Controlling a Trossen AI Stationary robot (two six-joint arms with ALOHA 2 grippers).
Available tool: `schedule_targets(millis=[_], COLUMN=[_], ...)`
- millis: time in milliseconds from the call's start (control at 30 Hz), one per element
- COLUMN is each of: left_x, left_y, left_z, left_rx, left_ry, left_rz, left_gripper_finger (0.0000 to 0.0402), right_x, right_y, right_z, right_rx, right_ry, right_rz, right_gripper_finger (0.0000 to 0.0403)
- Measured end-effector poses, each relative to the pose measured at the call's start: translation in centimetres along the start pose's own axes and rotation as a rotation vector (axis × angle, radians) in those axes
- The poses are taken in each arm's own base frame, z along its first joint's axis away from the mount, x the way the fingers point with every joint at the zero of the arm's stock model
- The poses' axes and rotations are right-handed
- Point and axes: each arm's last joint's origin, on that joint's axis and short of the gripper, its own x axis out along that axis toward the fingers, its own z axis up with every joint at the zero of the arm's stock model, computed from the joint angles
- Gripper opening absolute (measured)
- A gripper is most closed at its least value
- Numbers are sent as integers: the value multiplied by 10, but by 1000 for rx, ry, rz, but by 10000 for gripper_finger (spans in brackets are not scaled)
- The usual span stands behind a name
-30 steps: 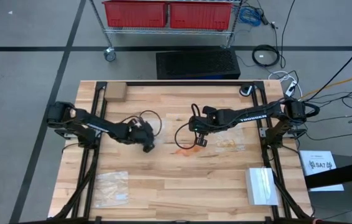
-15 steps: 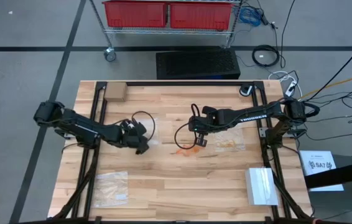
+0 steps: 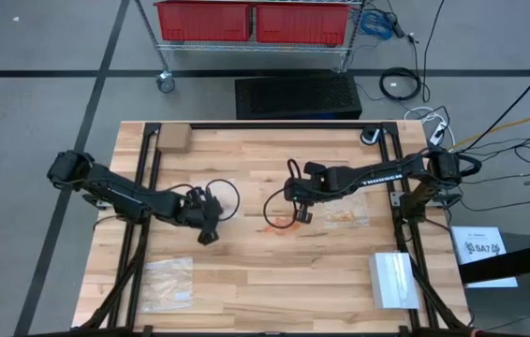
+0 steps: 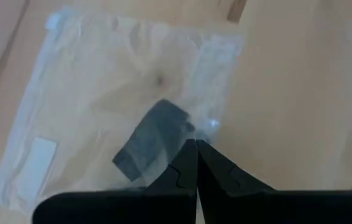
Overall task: Sort rubber bands
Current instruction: Close the transparent zip bag
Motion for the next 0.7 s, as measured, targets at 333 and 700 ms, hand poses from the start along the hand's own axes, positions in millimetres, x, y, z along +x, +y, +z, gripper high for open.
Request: schedule_targets(millis=[333, 700], left_x=[-2, 6], left_y=[-2, -1], left_z=[-1, -11], left_rx=[4, -90], left_ry=[-49, -16], left_rz=[74, 18], left_gripper_finger=[4, 4], right_x=[0, 0], right_y=[0, 0], right_z=[0, 0], right_rx=[0, -1], right_ry=[2, 4], right_rz=[3, 3], right_gripper_finger=[0, 0])
